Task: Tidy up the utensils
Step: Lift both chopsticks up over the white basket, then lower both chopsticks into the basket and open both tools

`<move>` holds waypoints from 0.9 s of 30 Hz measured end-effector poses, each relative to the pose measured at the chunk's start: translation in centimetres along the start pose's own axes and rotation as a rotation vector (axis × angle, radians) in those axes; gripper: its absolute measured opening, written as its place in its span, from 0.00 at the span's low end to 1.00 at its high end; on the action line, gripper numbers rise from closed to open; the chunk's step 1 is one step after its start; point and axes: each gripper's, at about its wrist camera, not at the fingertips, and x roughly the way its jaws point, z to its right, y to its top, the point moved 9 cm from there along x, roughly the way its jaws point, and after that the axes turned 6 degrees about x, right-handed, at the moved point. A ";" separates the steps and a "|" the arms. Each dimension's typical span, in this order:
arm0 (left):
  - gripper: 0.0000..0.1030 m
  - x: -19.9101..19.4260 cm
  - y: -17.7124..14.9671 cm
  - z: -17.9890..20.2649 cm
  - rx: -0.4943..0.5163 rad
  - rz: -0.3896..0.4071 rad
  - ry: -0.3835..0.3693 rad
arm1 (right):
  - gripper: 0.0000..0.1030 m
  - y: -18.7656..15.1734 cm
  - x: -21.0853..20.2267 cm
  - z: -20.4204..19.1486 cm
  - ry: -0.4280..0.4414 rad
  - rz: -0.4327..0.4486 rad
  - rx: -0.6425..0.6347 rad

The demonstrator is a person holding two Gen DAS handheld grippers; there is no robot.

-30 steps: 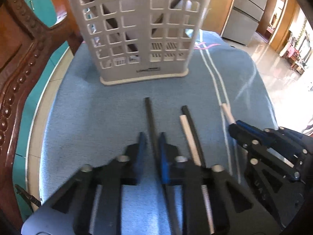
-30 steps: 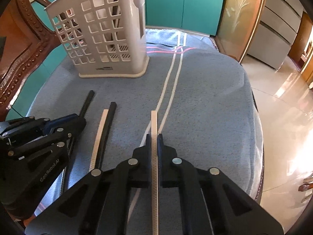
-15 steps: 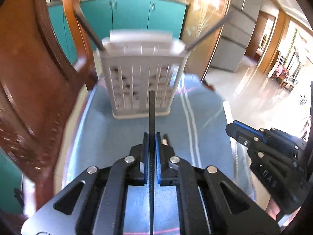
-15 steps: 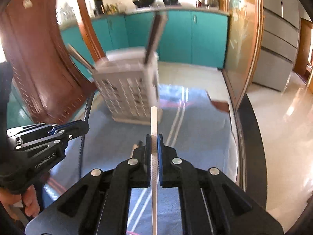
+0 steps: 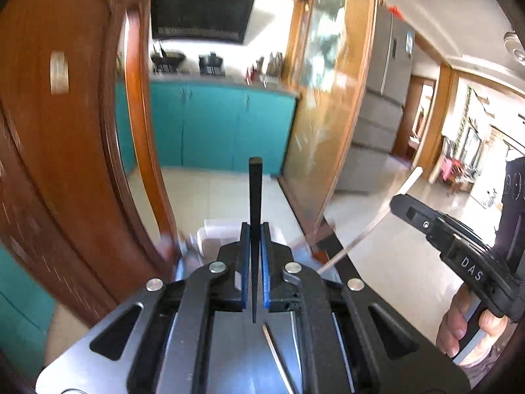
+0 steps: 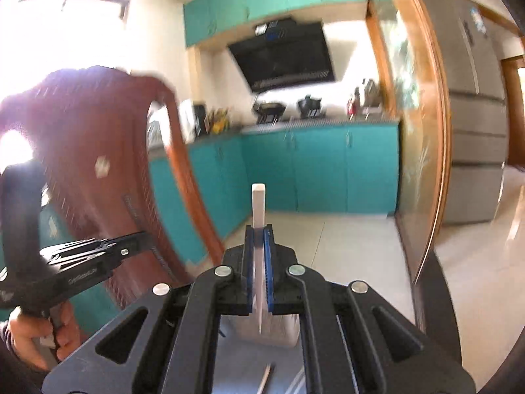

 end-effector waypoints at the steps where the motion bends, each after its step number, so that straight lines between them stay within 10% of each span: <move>1: 0.07 -0.2 1.5 -0.2 0.008 0.029 0.024 | 0.07 0.8 0.4 -0.1 -0.004 0.020 0.001; 8: 0.07 3.1 6.3 -1.9 0.021 0.164 0.152 | 0.06 1.0 5.7 -0.7 -0.101 0.073 -0.050; 21: 0.08 12.2 -4.1 -3.8 -0.042 -0.059 0.125 | 0.07 -9.6 10.0 0.7 -0.113 -0.115 -0.075; 27: 0.26 11.7 -5.4 -3.0 -0.045 -0.066 0.122 | 0.41 -9.5 7.3 1.2 -0.136 -0.081 -0.077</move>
